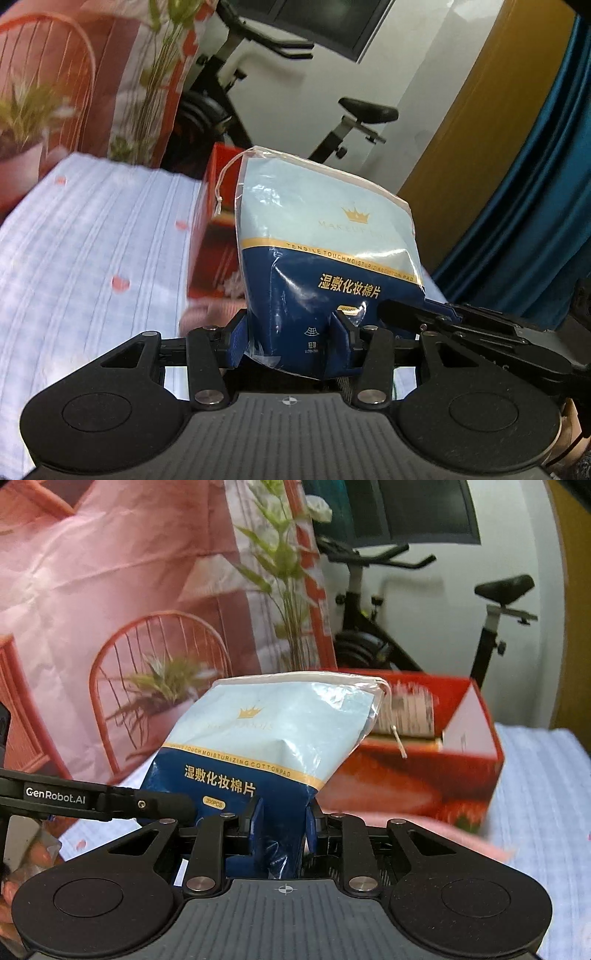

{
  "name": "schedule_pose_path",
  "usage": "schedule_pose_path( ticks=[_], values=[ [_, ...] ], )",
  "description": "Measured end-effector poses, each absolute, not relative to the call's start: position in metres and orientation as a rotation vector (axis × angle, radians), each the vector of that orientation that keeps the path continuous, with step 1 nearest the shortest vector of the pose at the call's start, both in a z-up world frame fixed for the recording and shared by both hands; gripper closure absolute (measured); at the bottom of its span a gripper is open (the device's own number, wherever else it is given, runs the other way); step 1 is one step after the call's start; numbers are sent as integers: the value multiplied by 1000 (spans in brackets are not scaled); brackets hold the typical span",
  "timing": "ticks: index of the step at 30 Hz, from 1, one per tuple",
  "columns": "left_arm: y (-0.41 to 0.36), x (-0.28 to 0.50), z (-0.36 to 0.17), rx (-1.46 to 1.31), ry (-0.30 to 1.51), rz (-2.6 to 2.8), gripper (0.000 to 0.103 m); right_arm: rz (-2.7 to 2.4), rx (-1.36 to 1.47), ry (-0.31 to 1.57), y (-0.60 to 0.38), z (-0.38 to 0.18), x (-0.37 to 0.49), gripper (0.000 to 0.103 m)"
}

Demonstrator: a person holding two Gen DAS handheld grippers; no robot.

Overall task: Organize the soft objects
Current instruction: 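Lift the blue cotton-pad bag with the left tool over the red box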

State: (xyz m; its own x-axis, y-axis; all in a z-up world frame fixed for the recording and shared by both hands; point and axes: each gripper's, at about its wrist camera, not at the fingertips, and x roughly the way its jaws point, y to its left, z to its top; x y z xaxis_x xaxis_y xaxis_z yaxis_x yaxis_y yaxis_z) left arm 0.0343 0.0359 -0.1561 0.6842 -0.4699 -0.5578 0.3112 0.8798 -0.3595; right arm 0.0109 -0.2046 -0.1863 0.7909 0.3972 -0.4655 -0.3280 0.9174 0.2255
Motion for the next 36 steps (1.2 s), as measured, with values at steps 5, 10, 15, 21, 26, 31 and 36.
schedule_pose_path(
  ticks=[5,10,15,21,26,31,36],
  values=[
    [26,62,-140,-215,660,-451,54,390,125,500,-214,-163,40,81],
    [14,93,-127,-208,648,-473,54,383,106,485,-226,-146,68,81],
    [5,119,-123,-210,650,-480,54,372,97,473,-238,-135,97,81],
    [-3,149,-129,-216,685,-492,54,362,89,480,-250,-136,133,81],
    [-6,182,-143,-233,737,-485,54,367,87,504,-257,-148,165,80],
    [-12,200,-158,-214,788,-473,54,368,92,546,-260,-169,189,80],
    [-15,211,-170,-180,836,-456,54,376,115,596,-261,-191,205,80]
  ],
)
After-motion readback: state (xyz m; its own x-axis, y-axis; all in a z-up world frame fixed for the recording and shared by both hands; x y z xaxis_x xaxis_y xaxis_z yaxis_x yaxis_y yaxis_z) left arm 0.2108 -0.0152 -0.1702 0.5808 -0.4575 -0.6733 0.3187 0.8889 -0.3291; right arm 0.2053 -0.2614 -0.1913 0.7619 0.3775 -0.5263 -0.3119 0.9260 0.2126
